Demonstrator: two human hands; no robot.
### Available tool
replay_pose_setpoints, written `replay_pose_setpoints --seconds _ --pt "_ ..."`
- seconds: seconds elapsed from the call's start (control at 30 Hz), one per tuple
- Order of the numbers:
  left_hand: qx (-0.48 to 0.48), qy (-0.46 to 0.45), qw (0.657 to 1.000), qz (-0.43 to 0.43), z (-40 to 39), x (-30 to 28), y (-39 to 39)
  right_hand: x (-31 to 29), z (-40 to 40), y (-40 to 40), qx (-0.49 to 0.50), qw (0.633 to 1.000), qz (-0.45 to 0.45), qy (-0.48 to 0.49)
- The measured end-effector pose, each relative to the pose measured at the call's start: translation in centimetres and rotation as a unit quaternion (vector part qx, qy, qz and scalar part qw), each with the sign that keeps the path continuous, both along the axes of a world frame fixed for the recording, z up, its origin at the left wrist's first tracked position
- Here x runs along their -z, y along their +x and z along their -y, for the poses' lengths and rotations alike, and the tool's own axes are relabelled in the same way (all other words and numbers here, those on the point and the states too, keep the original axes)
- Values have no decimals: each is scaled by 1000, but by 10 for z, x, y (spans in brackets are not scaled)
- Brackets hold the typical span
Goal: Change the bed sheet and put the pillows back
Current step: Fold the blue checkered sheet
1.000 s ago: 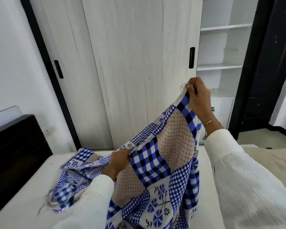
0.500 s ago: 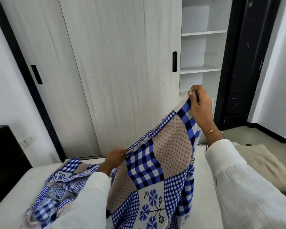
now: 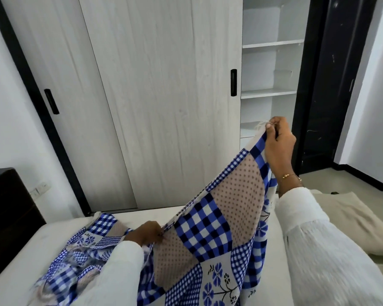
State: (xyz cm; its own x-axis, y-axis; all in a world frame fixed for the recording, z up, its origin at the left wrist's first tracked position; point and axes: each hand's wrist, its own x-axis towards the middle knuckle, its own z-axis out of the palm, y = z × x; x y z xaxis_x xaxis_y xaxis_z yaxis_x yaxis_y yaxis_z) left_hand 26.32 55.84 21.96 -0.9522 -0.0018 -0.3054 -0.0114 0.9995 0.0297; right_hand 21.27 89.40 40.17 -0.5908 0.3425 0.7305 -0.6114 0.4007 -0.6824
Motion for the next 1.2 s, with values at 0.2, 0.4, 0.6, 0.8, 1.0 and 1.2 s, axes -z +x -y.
replay_pose_setpoints --seconds 0.2,0.4,0.6,0.8,1.0,1.2 --pt "-48 4 990 -133 27 -61 -9 -1 -14 -2 26 1000 5 -8" --pt "-220 224 677 -665 17 -233 -15 -5 -13 -6 75 996 -7 -38" --pt "-99 63 897 -425 26 -223 -20 -19 -16 -9 118 990 -9 -78" --pt "-75 182 831 -519 8 -233 -19 -23 8 -10 58 998 2 -12" --pt "4 140 870 -472 -3 -220 -15 -37 75 7 -137 987 -26 81" --pt "78 120 885 -443 -28 -202 1 -26 128 23 -309 910 71 265"
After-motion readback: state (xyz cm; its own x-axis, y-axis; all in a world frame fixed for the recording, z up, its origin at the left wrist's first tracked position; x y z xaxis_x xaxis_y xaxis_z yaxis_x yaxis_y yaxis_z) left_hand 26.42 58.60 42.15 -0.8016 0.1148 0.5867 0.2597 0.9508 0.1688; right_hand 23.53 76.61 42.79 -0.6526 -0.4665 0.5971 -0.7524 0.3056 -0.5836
